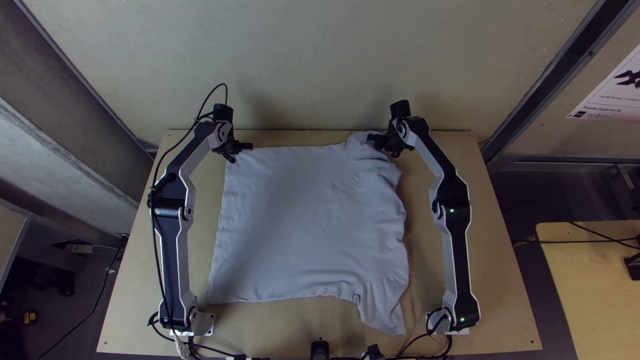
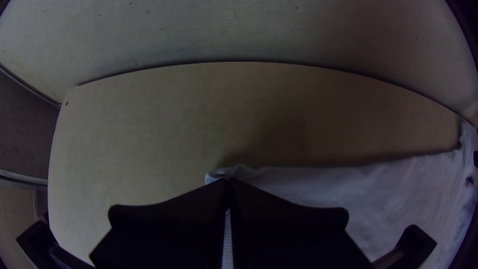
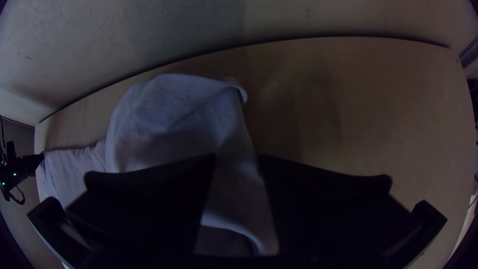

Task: Fold the t-shirt

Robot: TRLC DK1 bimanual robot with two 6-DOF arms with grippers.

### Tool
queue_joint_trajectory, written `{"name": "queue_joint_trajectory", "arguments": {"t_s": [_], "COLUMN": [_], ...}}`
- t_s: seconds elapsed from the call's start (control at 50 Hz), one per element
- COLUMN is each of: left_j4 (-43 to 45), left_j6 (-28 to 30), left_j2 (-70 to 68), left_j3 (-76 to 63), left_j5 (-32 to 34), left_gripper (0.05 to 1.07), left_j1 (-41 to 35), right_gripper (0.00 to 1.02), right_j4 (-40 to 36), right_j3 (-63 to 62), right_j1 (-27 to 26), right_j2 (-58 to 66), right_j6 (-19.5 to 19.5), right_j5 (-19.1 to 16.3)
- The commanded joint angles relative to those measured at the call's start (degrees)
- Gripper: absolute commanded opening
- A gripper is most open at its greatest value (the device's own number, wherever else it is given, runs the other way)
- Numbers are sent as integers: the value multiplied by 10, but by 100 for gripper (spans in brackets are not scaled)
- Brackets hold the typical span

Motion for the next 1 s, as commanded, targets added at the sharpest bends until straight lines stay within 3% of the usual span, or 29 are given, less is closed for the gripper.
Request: {"name": "queue_joint_trajectory", "arguments": {"t_s": [0.0, 0.5, 0.98], "left_j4": [-7, 17, 90], "left_j6": [5, -30, -74], "left_j2": [-12, -19, -17], "left_j3": [12, 64, 72], "left_j5": [2, 6, 6], "left_gripper": [8, 8, 8], "left_j1": [0, -18, -12], "right_gripper": [2, 2, 2], "right_j4": [2, 3, 129], "right_j3": [5, 5, 8], "right_j1": [1, -59, -81], "right_j2": [31, -37, -54], "right_j6": [13, 28, 20], "right_j5": [-3, 15, 19]}}
